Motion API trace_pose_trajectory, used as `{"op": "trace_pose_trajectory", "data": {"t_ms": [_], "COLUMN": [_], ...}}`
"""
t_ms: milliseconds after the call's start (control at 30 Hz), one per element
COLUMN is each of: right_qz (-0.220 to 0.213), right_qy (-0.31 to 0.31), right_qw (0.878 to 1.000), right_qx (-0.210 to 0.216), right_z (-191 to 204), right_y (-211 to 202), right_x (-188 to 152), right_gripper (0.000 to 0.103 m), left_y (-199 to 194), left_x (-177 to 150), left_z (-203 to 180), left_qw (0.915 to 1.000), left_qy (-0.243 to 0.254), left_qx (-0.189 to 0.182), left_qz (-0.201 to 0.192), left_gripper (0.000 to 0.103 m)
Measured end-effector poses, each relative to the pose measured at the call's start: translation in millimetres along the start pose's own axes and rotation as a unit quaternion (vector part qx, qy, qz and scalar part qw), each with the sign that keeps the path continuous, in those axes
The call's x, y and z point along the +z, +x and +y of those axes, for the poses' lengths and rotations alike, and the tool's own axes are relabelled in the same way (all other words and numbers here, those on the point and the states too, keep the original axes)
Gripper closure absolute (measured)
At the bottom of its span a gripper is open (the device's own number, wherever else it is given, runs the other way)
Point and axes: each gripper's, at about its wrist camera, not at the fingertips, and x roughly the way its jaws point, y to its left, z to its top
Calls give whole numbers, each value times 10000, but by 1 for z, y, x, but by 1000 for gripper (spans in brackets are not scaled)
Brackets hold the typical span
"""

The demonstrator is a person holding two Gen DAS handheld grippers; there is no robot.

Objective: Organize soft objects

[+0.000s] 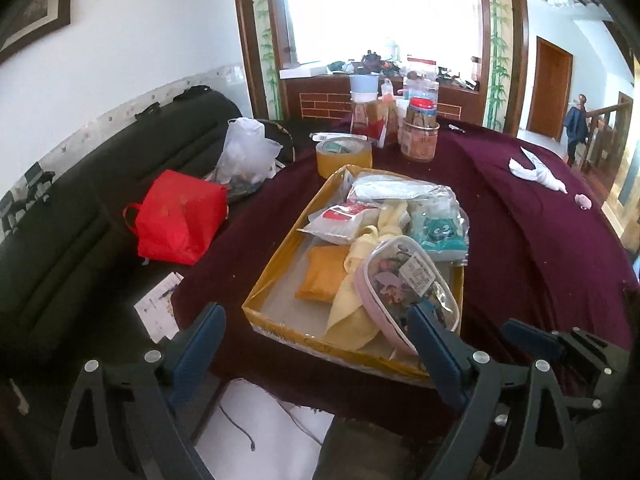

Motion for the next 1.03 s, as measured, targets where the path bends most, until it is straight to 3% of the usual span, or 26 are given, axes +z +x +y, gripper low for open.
{"op": "trace_pose_trajectory", "data": {"t_ms": [267,1033], "right_qz": [178,-102], "right_qy": [13,-31], "right_qw": [9998,9993], "right_qx": [-12,-355], "right_z": [2,6], "right_y": [2,8], "right_x": [2,12], "right_gripper": [43,39], "left_y": [-5,6], "left_x": [-1,0], "left_z": [0,18], "left_qw": [10000,9998], "left_qy": [-25,-198], "left_qx": [13,-14], "left_qz": [-23,-60], "left_gripper": [4,2]}}
